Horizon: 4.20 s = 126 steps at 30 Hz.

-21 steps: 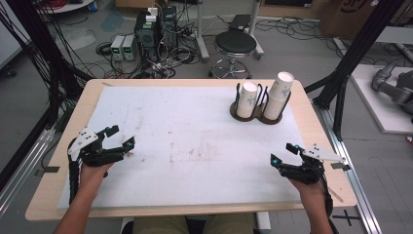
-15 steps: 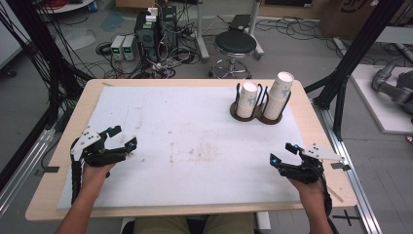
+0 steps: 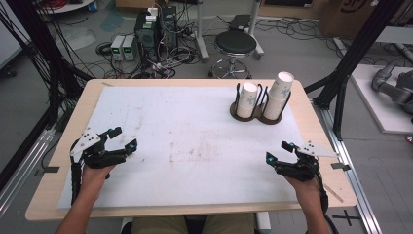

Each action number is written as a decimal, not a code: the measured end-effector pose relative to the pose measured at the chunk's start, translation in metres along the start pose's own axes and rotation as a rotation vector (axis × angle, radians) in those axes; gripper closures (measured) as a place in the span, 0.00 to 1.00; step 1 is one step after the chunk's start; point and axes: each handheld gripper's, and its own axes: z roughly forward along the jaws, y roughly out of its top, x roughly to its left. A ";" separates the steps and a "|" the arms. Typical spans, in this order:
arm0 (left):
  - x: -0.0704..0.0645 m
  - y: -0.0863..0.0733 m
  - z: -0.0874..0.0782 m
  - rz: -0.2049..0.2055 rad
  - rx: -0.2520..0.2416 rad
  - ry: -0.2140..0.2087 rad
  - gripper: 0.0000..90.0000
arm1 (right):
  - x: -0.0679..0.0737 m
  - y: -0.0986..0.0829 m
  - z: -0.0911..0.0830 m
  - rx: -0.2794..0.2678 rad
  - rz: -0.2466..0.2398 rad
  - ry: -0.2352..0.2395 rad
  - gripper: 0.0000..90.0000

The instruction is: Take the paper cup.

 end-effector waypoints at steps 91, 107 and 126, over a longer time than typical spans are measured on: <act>0.000 -0.004 0.006 -0.033 0.000 -0.051 0.19 | -0.047 0.166 0.178 0.241 -0.051 -0.195 0.41; -0.003 -0.004 0.007 -0.034 0.004 -0.074 0.19 | -0.043 0.190 0.143 0.110 -0.062 -0.173 0.42; -0.008 -0.004 0.007 -0.033 -0.006 -0.123 0.19 | -0.019 0.201 0.073 -0.024 -0.130 -0.066 0.43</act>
